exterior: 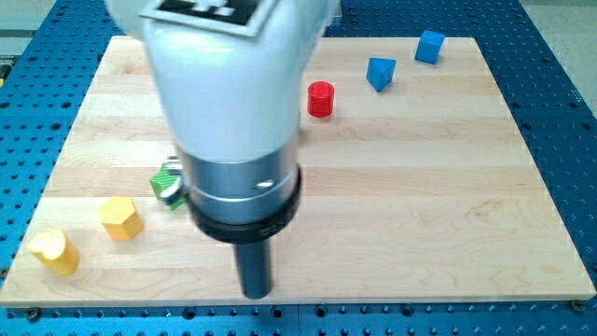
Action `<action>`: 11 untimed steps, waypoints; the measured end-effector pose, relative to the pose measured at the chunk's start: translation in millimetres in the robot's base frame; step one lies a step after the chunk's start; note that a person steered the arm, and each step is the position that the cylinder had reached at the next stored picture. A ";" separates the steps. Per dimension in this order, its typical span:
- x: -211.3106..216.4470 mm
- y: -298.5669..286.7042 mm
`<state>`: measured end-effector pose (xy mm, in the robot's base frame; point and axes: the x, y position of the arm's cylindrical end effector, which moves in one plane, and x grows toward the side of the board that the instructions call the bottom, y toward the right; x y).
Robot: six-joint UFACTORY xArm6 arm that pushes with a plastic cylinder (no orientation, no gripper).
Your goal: Move the yellow hexagon to the left of the green star
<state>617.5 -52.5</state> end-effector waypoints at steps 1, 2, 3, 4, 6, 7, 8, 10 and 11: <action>1.5 -13.3; 1.5 -12.0; 1.0 -22.1; -16.1 -48.2; -39.4 -104.2; -66.4 -143.0; -73.4 -145.1; -58.2 -184.8; -37.0 -118.1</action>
